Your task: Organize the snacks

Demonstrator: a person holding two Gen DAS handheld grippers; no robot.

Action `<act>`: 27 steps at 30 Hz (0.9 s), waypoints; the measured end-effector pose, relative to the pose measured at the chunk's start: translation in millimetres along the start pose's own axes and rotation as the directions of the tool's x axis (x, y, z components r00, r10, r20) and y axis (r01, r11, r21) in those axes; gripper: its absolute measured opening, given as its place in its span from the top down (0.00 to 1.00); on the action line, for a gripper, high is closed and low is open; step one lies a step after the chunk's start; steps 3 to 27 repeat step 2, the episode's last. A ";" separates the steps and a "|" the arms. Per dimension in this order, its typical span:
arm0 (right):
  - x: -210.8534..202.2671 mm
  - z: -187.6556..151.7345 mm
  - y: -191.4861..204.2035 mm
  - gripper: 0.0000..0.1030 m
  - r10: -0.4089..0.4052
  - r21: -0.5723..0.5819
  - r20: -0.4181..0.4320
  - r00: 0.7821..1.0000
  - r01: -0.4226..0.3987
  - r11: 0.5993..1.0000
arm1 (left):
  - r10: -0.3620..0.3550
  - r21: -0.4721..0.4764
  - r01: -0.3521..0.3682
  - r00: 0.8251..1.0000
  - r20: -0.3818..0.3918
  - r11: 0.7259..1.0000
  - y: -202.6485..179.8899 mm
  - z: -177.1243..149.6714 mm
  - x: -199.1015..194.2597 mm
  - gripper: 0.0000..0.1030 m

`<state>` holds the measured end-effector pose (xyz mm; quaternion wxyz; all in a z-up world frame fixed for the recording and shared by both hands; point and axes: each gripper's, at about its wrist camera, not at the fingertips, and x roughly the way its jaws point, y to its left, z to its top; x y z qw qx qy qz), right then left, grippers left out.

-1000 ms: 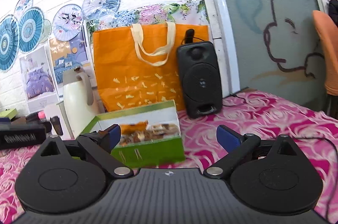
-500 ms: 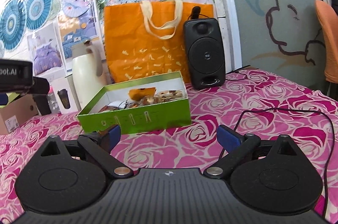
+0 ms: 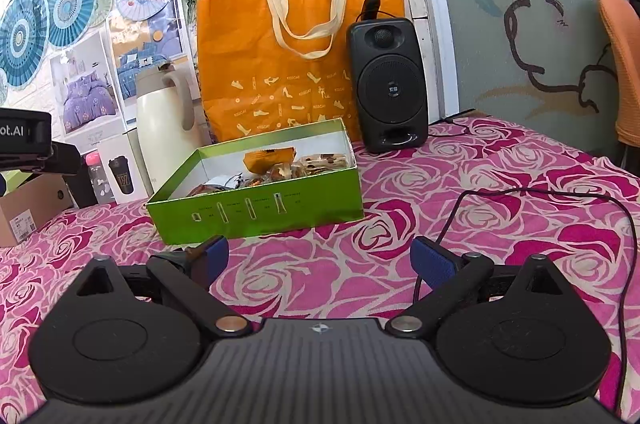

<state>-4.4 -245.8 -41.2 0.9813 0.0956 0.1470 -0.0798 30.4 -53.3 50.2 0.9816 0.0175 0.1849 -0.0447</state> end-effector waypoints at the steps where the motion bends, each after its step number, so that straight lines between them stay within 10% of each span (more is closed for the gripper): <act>1: 0.3 -0.3 0.1 0.00 -0.001 0.001 -0.002 1.000 0.001 1.000 | 0.000 0.002 0.000 1.000 -0.002 1.000 0.0 0.3 0.4 0.09; 27: 0.7 -0.4 0.0 0.00 -0.002 0.002 -0.004 1.000 0.002 1.000 | 0.000 0.005 0.000 1.000 -0.003 1.000 -0.1 0.3 0.3 0.09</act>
